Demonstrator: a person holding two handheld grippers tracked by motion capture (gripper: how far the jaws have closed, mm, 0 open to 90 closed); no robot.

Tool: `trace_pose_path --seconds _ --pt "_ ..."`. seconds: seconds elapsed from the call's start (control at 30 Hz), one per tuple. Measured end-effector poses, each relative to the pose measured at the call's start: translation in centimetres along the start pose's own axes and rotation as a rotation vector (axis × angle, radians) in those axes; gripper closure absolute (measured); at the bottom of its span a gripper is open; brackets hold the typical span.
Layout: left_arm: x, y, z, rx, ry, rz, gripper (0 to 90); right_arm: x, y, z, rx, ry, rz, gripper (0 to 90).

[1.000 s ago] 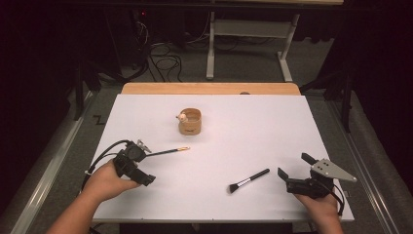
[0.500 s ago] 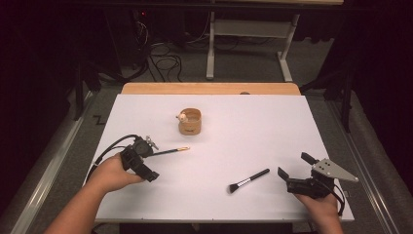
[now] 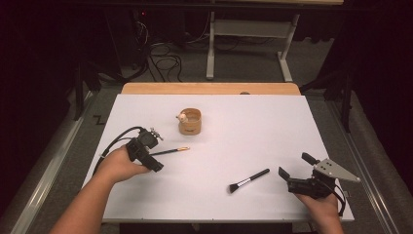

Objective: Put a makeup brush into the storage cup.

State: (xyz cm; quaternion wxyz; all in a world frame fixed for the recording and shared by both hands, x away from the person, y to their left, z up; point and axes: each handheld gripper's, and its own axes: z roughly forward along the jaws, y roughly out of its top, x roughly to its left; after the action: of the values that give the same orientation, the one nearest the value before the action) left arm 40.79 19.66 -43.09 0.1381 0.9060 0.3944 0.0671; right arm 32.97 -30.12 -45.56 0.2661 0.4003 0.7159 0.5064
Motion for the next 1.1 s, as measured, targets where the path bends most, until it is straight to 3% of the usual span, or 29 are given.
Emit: trace_pose_path --seconds 0.33,0.77,0.93,1.1 --pt "0.5 1.6 0.6 0.003 0.016 -0.002 17.9 -0.1 0.0 0.0 -0.001 0.002 0.000 0.3" --pt "1.2 2.6 0.8 -0.007 -0.007 -0.033 26.1 -0.1 0.0 0.0 -0.003 0.003 0.004 0.3" --pt "1.4 2.9 0.8 -0.004 0.008 -0.029 31.4 -0.1 0.0 0.0 -0.005 0.004 0.003 0.3" --pt "1.5 3.2 1.1 -0.007 0.005 -0.022 43.3 -0.1 0.0 0.0 -0.006 0.003 -0.004 0.3"
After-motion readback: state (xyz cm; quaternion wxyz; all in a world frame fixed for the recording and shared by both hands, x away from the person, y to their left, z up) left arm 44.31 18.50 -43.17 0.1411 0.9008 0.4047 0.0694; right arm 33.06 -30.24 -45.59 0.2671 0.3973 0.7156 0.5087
